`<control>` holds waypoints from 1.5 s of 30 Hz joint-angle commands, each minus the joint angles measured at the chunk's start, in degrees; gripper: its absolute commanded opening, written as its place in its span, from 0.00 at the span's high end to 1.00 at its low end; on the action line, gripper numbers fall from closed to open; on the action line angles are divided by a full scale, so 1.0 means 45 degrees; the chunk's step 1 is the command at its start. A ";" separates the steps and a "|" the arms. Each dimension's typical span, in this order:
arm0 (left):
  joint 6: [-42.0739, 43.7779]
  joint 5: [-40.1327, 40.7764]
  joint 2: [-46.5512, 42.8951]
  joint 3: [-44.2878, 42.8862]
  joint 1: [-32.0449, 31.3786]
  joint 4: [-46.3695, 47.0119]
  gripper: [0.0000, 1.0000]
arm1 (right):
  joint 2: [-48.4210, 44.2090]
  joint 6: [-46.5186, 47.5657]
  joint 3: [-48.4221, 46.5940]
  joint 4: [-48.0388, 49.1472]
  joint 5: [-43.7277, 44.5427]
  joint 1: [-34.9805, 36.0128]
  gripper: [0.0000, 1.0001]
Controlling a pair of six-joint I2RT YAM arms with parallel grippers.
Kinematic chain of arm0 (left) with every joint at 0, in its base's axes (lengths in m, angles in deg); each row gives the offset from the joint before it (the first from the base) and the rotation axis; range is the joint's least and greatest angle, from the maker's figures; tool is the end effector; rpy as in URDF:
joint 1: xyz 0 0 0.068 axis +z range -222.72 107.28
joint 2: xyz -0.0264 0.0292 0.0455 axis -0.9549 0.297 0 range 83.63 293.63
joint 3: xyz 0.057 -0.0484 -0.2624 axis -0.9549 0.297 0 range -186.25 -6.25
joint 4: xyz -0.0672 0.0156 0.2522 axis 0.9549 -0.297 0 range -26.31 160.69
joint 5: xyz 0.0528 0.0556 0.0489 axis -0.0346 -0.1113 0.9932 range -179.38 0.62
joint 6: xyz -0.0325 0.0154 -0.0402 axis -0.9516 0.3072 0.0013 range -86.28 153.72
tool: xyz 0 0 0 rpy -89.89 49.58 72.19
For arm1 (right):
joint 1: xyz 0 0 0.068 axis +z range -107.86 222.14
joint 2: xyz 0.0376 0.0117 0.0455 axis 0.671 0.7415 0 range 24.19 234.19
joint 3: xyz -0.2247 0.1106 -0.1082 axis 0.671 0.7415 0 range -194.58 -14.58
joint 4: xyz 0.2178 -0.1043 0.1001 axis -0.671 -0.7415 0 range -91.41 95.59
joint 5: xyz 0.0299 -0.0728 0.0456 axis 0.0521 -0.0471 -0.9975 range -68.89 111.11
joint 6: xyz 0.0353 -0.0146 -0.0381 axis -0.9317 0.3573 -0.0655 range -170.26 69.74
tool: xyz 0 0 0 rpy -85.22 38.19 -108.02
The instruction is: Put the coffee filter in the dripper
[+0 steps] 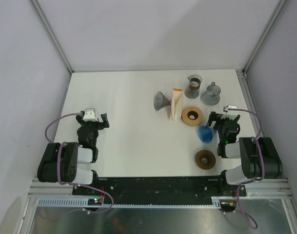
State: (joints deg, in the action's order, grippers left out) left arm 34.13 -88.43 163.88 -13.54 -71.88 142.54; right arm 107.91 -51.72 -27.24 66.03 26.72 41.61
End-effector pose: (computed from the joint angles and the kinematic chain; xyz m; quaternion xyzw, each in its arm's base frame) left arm 0.2141 0.0038 0.1550 -0.0086 0.7139 0.0135 0.7001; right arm 0.2350 -0.0056 0.1435 0.0446 0.7679 -0.0325 0.6382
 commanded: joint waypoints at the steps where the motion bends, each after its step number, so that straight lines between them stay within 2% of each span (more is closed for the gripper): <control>1: 0.0068 0.0218 0.0014 -0.0295 -0.0050 0.0334 0.00 | -0.0076 0.0111 -0.0242 0.0318 0.0132 0.0009 0.01; 5: 0.0066 0.0218 0.0025 -0.0303 -0.0050 0.0325 0.00 | -0.0595 -0.0077 -0.0272 0.0059 0.0513 0.0002 0.01; 9: 0.0076 0.0218 0.0024 -0.0295 -0.0050 0.0344 0.00 | -0.2545 -0.0369 -0.0639 -0.1969 0.1085 -0.0081 0.01; 15: 0.0128 0.0150 -0.0056 -0.0263 -0.0050 0.0345 0.00 | -0.4841 -0.1833 -0.3223 -0.7950 0.0378 -0.0227 0.01; 19: 0.0247 -0.0466 -0.1113 -0.0556 0.0033 -0.0956 0.00 | -0.5117 -0.2512 -0.5237 -1.0426 -0.0879 -0.0186 0.04; 22: 0.0223 -0.0761 -0.1441 -0.1470 0.0185 -0.2795 0.00 | -0.4402 -0.2675 -0.7264 -1.2375 -0.1068 -0.0058 0.09; 26: 0.1242 -0.1894 -0.1529 -0.4514 0.0227 -0.8533 0.01 | -0.2694 -0.2679 -1.0183 -1.5087 -0.0893 0.0071 0.17; 29: 0.1505 -0.2936 -0.1461 -0.6576 0.0241 -1.2099 0.03 | -0.1133 -0.2713 -1.2240 -1.6254 -0.0623 0.0533 0.21; 32: 0.1447 -0.4043 -0.1465 -0.7932 0.0225 -1.4005 0.04 | 0.0327 -0.2737 -1.3804 -1.6781 -0.0316 0.0649 0.22; 36: 0.1487 -0.4580 -0.1406 -0.8840 0.0205 -1.5252 0.05 | 0.2532 -0.2496 -1.6318 -1.8179 0.0394 0.0330 0.22; 41: 0.1779 -0.3718 -0.1279 -0.9339 0.0210 -1.5845 0.05 | 0.5531 -0.2114 -1.9315 -2.0425 0.0845 -0.0355 0.24; 45: 0.1820 -0.3500 -0.1152 -0.9478 0.0209 -1.6299 0.05 | 0.7494 -0.1800 -2.1269 -2.1688 0.1154 -0.0475 0.32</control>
State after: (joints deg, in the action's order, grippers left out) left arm 40.53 -105.00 158.53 -52.99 -71.05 72.82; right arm 135.80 -61.79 -115.24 -22.07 28.97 40.06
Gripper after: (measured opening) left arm 0.950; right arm 0.718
